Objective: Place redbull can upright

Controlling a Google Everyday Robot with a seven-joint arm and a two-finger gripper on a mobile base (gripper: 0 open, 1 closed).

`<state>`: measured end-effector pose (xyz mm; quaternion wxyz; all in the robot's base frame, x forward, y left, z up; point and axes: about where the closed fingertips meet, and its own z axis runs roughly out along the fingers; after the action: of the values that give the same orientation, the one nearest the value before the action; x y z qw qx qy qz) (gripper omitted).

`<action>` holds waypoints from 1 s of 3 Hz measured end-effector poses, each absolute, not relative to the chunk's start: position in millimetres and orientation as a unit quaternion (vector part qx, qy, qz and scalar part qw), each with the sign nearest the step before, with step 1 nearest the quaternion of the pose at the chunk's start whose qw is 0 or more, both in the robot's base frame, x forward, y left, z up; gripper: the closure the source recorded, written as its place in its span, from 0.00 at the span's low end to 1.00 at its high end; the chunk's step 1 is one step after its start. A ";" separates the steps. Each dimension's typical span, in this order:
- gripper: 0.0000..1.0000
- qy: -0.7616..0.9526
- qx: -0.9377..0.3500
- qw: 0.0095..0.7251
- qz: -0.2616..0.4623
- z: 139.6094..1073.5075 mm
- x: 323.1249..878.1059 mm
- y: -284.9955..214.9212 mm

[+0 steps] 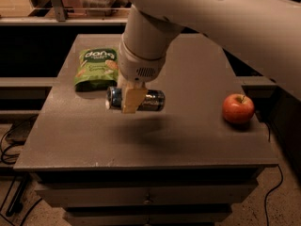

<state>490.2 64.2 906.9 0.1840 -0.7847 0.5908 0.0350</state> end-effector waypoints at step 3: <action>1.00 0.521 -0.736 0.384 0.199 947.8 494.9 49.3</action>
Offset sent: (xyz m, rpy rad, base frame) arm 0.0044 -0.0231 0.0513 0.6773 0.0142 0.1352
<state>494.9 49.3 947.8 0.3841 -0.7359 0.5207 0.1994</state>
